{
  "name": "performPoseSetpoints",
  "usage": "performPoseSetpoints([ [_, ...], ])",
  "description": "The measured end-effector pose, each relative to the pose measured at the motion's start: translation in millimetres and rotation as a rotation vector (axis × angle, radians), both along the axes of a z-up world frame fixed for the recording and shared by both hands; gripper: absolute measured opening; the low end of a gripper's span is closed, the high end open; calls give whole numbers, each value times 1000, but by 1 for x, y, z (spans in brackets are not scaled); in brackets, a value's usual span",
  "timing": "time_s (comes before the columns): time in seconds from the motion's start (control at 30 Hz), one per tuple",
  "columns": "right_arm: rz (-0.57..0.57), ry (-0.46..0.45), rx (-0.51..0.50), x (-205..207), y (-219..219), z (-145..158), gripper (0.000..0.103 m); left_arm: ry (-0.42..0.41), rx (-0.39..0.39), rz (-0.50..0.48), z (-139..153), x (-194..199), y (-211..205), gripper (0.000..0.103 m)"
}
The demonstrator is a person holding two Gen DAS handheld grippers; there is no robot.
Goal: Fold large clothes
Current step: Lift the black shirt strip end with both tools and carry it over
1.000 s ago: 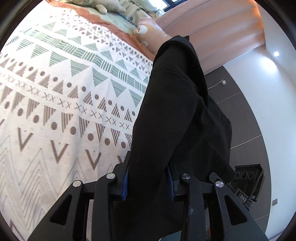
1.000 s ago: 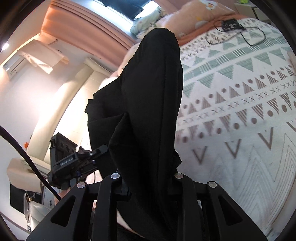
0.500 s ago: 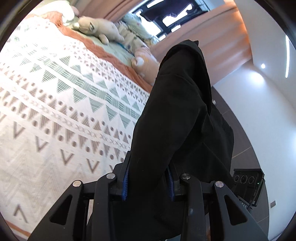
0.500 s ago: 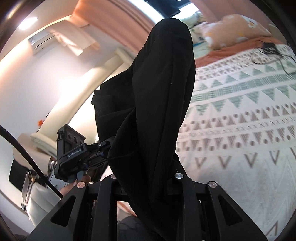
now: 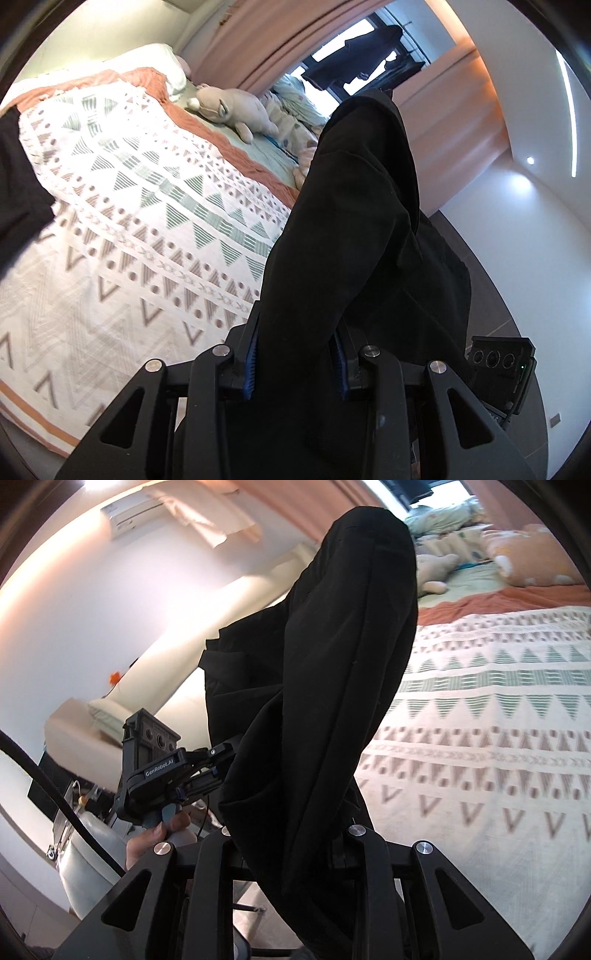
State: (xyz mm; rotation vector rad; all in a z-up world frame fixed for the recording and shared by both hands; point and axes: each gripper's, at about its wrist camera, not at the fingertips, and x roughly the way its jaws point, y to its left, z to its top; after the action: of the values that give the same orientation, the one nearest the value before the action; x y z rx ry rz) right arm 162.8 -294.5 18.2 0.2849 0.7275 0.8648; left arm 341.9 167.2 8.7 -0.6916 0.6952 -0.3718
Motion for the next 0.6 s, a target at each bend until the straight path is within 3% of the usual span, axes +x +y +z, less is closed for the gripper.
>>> performPoseSetpoints([
  [0.23,68,15,10,34,71,-5,20,-7,1,74,10,-18,73,33],
  [0.6,216,19,19,60,210,-12,20,-19,86,216,42,-55,197,33],
])
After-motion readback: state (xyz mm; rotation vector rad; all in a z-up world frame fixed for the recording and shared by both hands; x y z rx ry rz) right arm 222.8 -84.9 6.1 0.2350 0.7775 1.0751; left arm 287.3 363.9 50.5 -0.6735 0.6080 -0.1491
